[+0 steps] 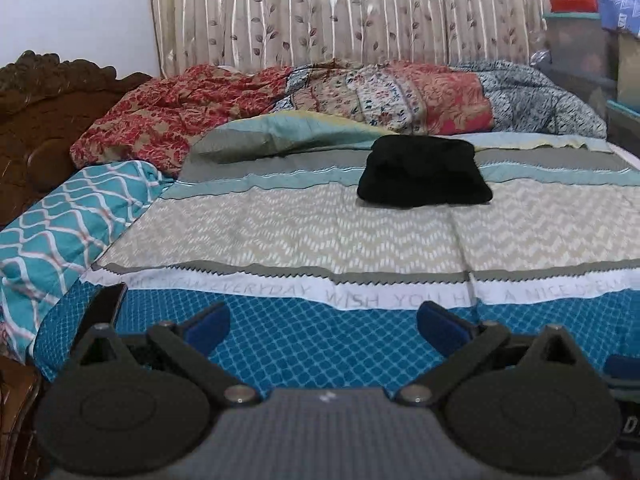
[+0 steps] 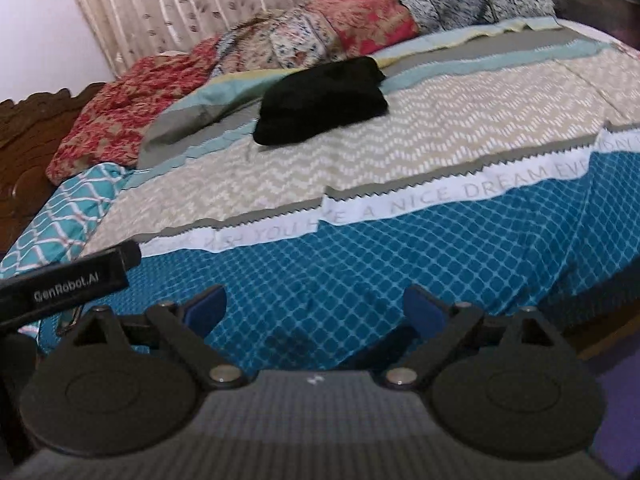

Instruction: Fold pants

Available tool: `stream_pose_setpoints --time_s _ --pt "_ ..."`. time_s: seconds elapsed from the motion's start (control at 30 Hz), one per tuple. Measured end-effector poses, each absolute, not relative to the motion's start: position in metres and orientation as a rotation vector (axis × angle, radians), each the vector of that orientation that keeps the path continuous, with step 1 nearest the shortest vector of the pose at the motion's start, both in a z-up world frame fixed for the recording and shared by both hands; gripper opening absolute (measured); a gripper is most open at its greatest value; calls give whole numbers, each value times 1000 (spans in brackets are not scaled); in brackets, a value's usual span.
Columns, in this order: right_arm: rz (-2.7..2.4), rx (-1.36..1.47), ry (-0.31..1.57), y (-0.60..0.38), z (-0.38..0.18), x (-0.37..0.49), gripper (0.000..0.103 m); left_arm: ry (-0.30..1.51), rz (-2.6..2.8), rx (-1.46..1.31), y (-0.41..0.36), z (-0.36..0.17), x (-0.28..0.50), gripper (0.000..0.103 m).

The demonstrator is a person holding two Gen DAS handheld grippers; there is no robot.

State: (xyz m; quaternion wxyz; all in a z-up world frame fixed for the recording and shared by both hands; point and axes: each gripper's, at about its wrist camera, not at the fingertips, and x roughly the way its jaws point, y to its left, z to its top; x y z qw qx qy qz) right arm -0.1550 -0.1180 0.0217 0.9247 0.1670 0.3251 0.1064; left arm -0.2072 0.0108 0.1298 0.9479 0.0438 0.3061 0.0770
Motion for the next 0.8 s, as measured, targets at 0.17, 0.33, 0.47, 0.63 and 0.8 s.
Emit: stream_pose_setpoints --time_s 0.17,0.33,0.47,0.63,0.8 --pt "195 336 618 -119 27 -161 97 664 142 93 5 129 -202 103" --pt "171 329 615 -126 27 -159 97 702 152 47 2 127 -199 103" --pt "156 354 657 -131 23 -159 97 716 163 38 -2 125 -200 103" --pt "128 379 661 -137 24 -163 97 736 141 51 -11 121 -202 103" --pt "124 371 667 -136 24 -162 97 754 129 72 -18 117 -202 103"
